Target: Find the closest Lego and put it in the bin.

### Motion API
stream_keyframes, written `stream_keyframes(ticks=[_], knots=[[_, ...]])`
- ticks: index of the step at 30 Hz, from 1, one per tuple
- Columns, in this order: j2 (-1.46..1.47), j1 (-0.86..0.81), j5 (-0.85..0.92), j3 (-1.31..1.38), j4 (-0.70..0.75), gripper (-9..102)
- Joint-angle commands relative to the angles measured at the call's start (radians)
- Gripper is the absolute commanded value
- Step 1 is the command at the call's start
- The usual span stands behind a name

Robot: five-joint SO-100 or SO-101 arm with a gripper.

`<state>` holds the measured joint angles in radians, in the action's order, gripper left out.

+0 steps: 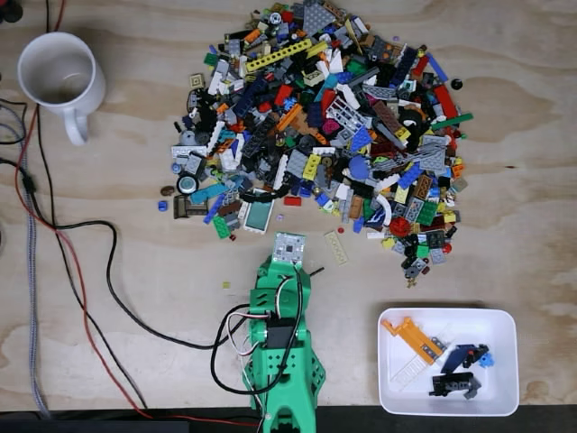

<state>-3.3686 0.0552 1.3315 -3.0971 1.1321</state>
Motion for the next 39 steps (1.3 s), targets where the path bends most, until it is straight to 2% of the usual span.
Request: stream_keyframes(ticks=[1,25,27,32,35,39], knots=[[-0.006,0.014,0.089,-0.011,-0.038,0],[-0.002,0.02,0.051,0.028,-0.029,0],[0.097,0.023,0.0,0.094,-0.061,0],[0.591,0.041,-0.127,0.385,-0.14,0],[0.899,0.038,-0.187,0.555,-0.204,2],[1.154,0.04,-0.236,0.71,-0.265,8]])
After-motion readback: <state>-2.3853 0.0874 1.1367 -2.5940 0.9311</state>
